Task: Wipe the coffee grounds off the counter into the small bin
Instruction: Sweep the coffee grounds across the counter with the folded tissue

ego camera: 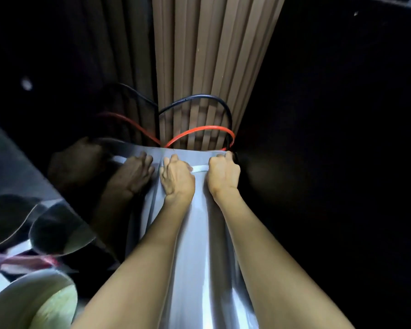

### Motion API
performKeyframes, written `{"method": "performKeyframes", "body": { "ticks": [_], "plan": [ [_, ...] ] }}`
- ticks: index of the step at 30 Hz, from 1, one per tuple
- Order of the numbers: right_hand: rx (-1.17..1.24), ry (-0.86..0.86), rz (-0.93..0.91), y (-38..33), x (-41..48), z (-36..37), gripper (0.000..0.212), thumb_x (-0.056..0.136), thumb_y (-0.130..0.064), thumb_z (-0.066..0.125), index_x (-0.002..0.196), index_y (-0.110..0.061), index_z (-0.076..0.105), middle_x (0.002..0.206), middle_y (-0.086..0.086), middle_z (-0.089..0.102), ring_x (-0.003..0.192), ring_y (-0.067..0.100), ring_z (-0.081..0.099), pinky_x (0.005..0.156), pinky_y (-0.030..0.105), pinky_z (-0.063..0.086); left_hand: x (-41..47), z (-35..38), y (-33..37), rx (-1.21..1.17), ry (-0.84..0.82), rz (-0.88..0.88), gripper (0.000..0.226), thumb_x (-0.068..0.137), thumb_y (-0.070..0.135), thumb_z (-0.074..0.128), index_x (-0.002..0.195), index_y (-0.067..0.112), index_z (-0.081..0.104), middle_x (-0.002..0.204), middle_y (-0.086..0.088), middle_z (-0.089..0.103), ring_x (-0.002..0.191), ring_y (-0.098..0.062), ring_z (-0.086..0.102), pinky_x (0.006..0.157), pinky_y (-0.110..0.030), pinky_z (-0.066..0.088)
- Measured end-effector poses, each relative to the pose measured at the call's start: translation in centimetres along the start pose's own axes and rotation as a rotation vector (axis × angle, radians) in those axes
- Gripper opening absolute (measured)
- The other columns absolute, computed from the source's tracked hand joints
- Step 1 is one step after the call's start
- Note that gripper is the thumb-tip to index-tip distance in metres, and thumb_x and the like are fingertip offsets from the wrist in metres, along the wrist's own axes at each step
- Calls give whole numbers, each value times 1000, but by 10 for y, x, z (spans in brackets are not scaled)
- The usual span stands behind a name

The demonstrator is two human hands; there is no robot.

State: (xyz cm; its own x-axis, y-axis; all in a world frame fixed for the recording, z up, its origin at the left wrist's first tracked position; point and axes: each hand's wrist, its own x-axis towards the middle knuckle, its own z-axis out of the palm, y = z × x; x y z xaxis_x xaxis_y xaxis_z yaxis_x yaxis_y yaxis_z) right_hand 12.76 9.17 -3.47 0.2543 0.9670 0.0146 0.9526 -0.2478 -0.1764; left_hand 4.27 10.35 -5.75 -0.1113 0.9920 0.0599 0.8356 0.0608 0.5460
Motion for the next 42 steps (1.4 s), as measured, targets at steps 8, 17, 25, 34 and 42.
{"method": "performKeyframes", "body": {
  "ticks": [8, 17, 25, 34, 42],
  "plan": [
    [-161, 4, -37, 3, -56, -5, 31, 91, 6, 41, 111, -5, 62, 117, 14, 64, 118, 27, 52, 82, 35, 48, -64, -23, -13, -63, -124, -5, 24, 91, 4, 53, 113, 5, 65, 123, -15, 52, 119, -32, 46, 101, -34, 37],
    [-164, -60, -69, 12, -151, -14, 30, 91, 5, 40, 107, -5, 63, 117, 13, 59, 108, 28, 59, 89, 39, 47, -150, -55, -30, -25, -208, 73, 22, 93, 9, 52, 109, -1, 63, 117, -14, 53, 116, -28, 47, 97, -34, 40],
    [-102, -118, -34, 20, -193, -10, 29, 89, 2, 44, 107, -8, 65, 112, 11, 64, 104, 29, 62, 79, 35, 51, -189, -64, -49, 8, -192, 72, 22, 90, 4, 53, 109, 2, 63, 117, -12, 55, 114, -25, 52, 96, -35, 44],
    [66, 58, -50, -4, -114, -16, 25, 90, -4, 50, 106, -14, 67, 107, 10, 66, 98, 30, 62, 73, 33, 50, -131, -59, -40, 410, -190, 282, 31, 92, 9, 43, 119, 9, 60, 125, -7, 53, 120, -23, 44, 97, -30, 38],
    [64, -29, -236, -30, -49, -7, 28, 85, -3, 51, 105, -14, 67, 111, 12, 66, 102, 33, 59, 72, 30, 41, -97, -42, -38, 635, -196, 313, 32, 93, 3, 44, 121, 10, 57, 127, -8, 51, 122, -22, 42, 100, -28, 38]
  ]
}}
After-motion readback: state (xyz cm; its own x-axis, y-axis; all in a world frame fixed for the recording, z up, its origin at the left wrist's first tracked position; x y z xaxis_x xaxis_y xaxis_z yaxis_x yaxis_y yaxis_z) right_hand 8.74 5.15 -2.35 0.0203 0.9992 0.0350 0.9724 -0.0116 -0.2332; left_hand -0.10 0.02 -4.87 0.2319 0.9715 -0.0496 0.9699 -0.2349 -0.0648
